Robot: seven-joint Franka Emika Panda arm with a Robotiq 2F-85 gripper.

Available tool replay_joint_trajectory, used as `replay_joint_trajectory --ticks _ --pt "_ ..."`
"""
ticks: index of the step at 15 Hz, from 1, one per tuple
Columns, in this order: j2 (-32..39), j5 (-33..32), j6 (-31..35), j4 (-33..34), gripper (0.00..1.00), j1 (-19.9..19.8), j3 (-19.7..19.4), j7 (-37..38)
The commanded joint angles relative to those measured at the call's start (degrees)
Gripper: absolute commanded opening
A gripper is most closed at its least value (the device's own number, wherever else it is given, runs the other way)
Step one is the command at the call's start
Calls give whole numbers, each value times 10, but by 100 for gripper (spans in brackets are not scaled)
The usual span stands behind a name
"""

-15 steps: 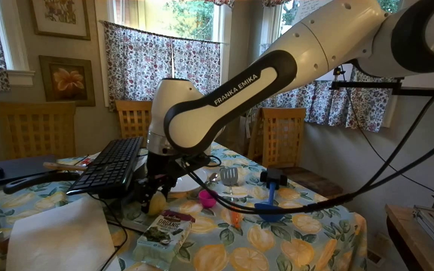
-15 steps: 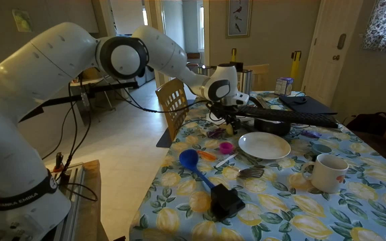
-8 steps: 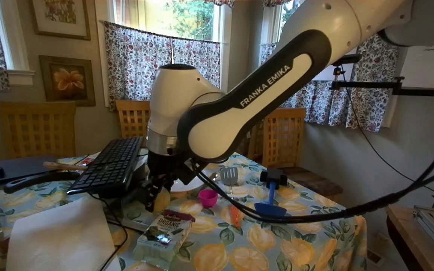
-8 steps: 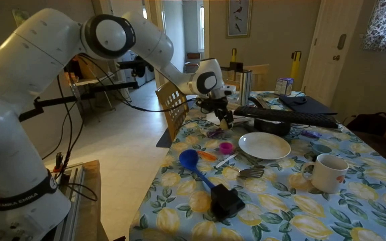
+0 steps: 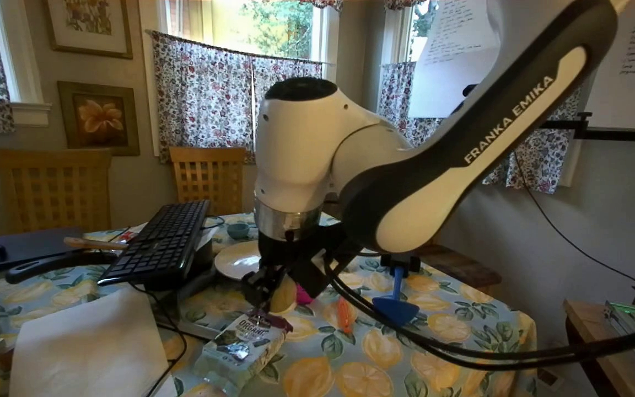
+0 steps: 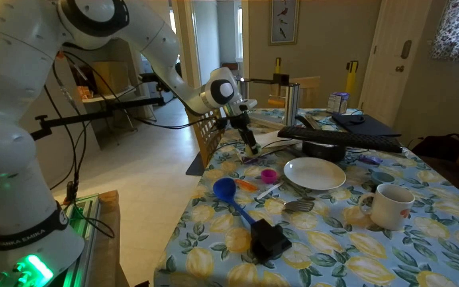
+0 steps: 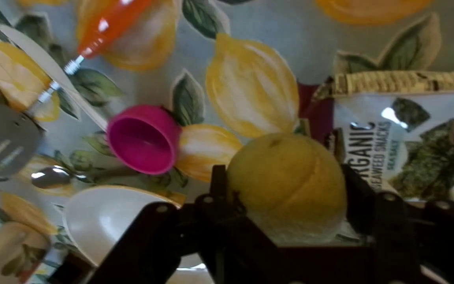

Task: Move the yellow object to the pink bowl

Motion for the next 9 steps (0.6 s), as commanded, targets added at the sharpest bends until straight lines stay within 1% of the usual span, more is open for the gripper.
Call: replay_joint_trajectory --ticks 1,5,7,9 --pt "-58 -88 30 -101 44 37 -42 150" --pt "-75 -188 80 -137 44 43 -79 313" --pt "-84 -253 124 -152 44 30 -88 366" --pt "-99 -320 145 -168 44 25 -94 417"
